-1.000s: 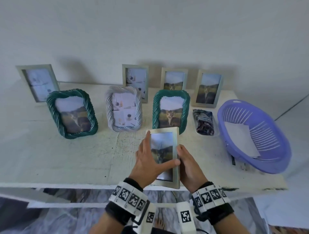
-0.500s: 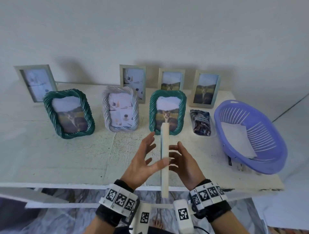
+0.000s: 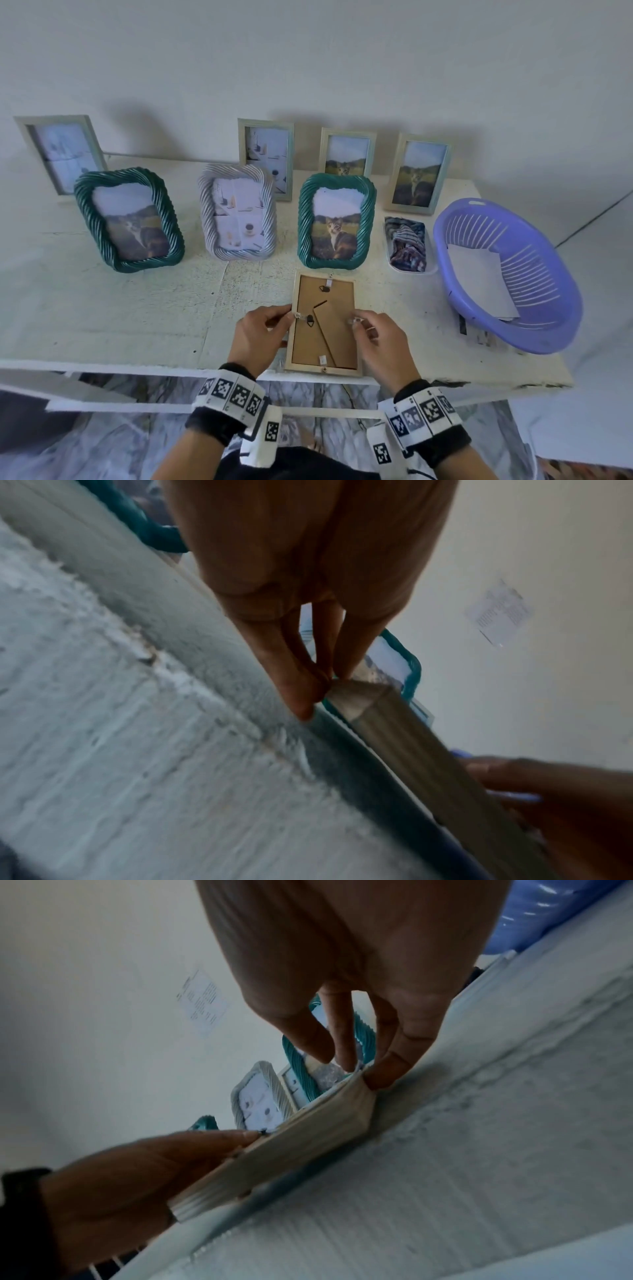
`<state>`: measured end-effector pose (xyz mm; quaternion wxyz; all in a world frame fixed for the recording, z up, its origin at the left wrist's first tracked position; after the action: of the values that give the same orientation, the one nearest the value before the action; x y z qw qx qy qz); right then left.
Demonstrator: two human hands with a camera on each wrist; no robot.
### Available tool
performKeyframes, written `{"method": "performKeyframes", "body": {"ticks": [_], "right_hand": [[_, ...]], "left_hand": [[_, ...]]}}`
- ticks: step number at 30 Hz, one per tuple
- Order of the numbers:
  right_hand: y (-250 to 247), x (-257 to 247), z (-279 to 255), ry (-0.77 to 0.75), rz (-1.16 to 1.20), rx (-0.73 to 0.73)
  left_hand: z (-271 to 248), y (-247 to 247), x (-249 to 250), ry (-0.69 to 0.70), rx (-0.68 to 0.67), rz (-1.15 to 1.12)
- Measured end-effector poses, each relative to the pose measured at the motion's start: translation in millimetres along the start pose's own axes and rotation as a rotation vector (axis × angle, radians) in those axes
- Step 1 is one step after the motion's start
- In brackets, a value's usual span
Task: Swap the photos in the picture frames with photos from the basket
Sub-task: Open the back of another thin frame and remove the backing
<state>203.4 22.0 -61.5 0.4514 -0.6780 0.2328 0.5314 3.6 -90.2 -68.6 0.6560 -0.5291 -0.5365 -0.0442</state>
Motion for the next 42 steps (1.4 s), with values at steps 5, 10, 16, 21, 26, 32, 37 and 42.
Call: {"method": "performKeyframes", "body": {"ticks": [5,10,16,21,26,32,37,42], "right_hand": [[2,-3,1,-0.082,-0.155,-0.042],[10,-8,5,-0.122,-0.255,-0.086],[11,-11,15,-0.098,-0.324,-0.180],[1,-5,18,-0.132,-0.269,-0.201],[-5,-3,16,-0.124,-0.164,-0.171],[-9,0,10,-0.122,-0.089,-0.103],[-11,-3,1,-0.231,-0.080,-0.029],[-8,-4,-8,-0.340,-0.212,0.015]], "left_hand": [[-6,8,3,0.051,0.023,0.134],[-3,10,8,0.074,0.043,0.191],[4,15,10,0.076,0.090,0.307],[6,19,14,0.038,0.126,0.367],[7,18,18,0.047,0.124,0.362],[8,15,13,0.046,0.090,0.304],[7,16,14,0.062,0.101,0.309],[6,16,14,0.072,0.112,0.301]]}}
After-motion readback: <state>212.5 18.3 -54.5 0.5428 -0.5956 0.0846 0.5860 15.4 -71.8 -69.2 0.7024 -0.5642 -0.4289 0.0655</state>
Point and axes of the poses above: each hand's wrist, its own z-axis towards the middle knuckle, its own y-axis out of the palm, x = y × z, the point moved 4 cm from there along z, towards the middle knuckle, and after that the axes turned 15 degrees about z, right-handed, at the moved point
